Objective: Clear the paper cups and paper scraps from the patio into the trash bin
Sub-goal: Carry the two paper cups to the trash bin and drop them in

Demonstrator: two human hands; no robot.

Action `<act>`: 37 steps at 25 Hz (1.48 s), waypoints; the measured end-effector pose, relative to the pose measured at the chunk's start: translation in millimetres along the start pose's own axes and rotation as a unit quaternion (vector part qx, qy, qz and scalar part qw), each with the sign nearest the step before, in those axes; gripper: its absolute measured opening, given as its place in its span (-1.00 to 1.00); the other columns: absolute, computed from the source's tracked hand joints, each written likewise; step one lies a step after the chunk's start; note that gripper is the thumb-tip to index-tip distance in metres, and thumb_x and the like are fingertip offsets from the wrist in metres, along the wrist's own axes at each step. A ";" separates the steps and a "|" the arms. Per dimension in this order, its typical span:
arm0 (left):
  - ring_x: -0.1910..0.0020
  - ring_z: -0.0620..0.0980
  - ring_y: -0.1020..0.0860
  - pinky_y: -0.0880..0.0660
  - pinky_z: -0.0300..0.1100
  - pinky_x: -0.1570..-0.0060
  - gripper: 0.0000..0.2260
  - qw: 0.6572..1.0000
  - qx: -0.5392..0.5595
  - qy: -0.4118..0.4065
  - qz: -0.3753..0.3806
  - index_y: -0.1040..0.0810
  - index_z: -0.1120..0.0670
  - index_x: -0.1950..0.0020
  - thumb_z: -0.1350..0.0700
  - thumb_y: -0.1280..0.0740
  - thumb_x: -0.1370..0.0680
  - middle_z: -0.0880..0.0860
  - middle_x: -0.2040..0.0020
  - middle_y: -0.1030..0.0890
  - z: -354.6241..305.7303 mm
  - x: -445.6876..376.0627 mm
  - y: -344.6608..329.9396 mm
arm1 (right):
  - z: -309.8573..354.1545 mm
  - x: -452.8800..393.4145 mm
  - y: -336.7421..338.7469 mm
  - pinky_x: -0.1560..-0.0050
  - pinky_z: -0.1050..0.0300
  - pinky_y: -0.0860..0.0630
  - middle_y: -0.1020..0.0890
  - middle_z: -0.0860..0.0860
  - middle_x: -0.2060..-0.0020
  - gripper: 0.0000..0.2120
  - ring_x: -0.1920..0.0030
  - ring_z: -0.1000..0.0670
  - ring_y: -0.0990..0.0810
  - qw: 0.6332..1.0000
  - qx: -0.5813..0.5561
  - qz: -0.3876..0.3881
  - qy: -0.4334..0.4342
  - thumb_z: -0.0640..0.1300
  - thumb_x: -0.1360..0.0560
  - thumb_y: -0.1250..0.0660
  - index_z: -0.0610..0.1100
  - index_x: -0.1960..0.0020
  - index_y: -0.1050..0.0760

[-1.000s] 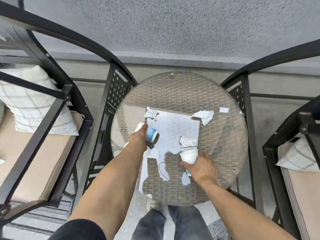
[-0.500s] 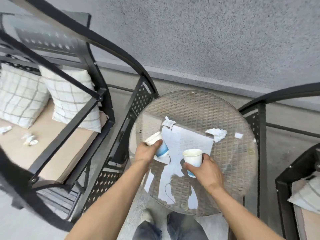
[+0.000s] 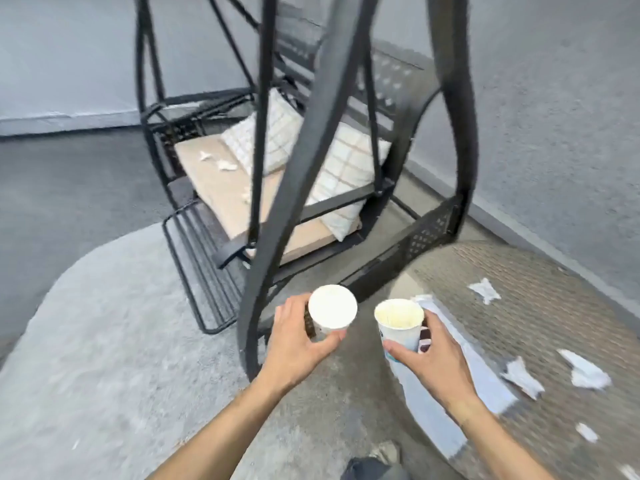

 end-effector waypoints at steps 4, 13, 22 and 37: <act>-0.16 -0.17 -0.27 -0.26 -0.41 -0.05 -0.41 0.994 -0.002 0.040 -0.097 -0.31 -0.19 -0.23 -0.24 -0.42 -0.27 -0.36 -0.10 -0.36 73.8 79.1 100.7 | 75.8 36.5 -95.6 0.02 0.13 -0.53 -0.56 0.23 -0.10 -0.27 -0.02 0.19 -0.55 0.993 0.005 0.085 0.082 0.25 -0.17 -0.54 0.27 -0.26 -0.30; -0.25 -0.08 -0.29 -0.40 -0.11 -0.18 -0.32 0.924 0.011 0.209 -0.320 -0.32 -0.07 -0.34 -0.25 -0.41 -0.29 -0.17 -0.21 -0.43 222.2 333.2 296.7 | 227.4 203.6 -339.0 0.04 0.34 -0.44 -0.58 0.37 0.00 -0.29 0.00 0.32 -0.53 0.922 0.017 0.297 0.250 0.25 -0.15 -0.56 0.37 -0.20 -0.30; -0.26 -0.09 -0.33 -0.38 -0.12 -0.16 -0.29 0.817 0.024 0.342 -0.463 -0.25 -0.14 -0.35 -0.24 -0.48 -0.31 -0.41 -0.15 -0.25 298.0 496.2 380.4 | 317.8 327.1 -496.4 0.00 0.12 -0.49 -0.54 0.32 -0.10 -0.33 -0.03 0.25 -0.52 0.813 0.055 0.440 0.376 0.16 -0.25 -0.56 0.28 -0.25 -0.30; -0.19 -0.11 -0.43 -0.44 -0.03 -0.16 -0.32 0.734 0.092 0.445 -0.505 -0.25 -0.31 -0.28 -0.33 -0.50 -0.27 -0.22 -0.24 -0.42 433.7 424.3 502.9 | 445.3 234.0 -697.3 -0.04 -0.03 -0.50 -0.54 0.26 -0.12 -0.27 -0.08 0.03 -0.53 0.788 0.017 0.512 0.341 0.19 -0.21 -0.57 0.31 -0.25 -0.26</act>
Point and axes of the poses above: each hand's wrist, its own x-axis away from the middle knuckle, its own y-axis out of the back of the hand, z = x × y, the point moved 10 cm from there along -x, towards the middle knuckle
